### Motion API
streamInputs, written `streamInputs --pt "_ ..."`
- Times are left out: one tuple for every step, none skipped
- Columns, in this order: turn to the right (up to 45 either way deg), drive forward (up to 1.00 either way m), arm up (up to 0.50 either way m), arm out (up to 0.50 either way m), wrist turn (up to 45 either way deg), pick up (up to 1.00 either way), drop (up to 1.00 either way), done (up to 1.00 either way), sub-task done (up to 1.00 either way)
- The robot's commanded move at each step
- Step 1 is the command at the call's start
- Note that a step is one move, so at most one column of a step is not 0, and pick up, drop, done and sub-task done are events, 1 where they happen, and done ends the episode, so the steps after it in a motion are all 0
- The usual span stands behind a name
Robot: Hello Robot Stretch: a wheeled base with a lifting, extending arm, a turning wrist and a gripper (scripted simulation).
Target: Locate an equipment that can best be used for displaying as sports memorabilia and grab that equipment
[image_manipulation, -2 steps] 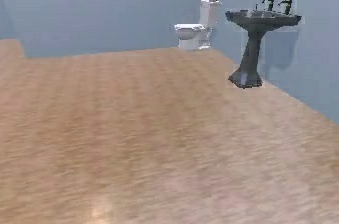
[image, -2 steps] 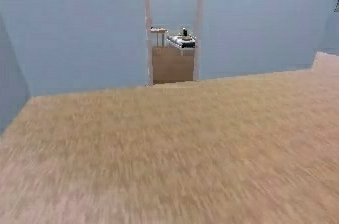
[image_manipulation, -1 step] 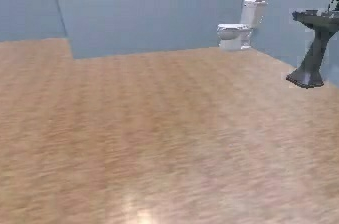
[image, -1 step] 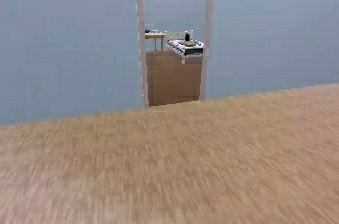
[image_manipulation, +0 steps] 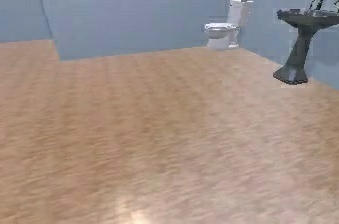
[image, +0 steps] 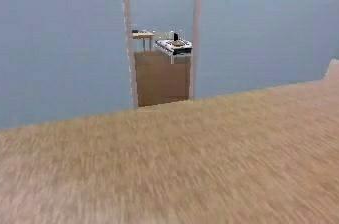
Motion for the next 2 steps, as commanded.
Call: streamInputs --pt "0.0 1.00 0.00 0.00 0.0 0.00 0.00 0.00 0.00" --pt "0.0 1.00 0.00 0.00 0.0 0.00 0.00 0.00 0.00"
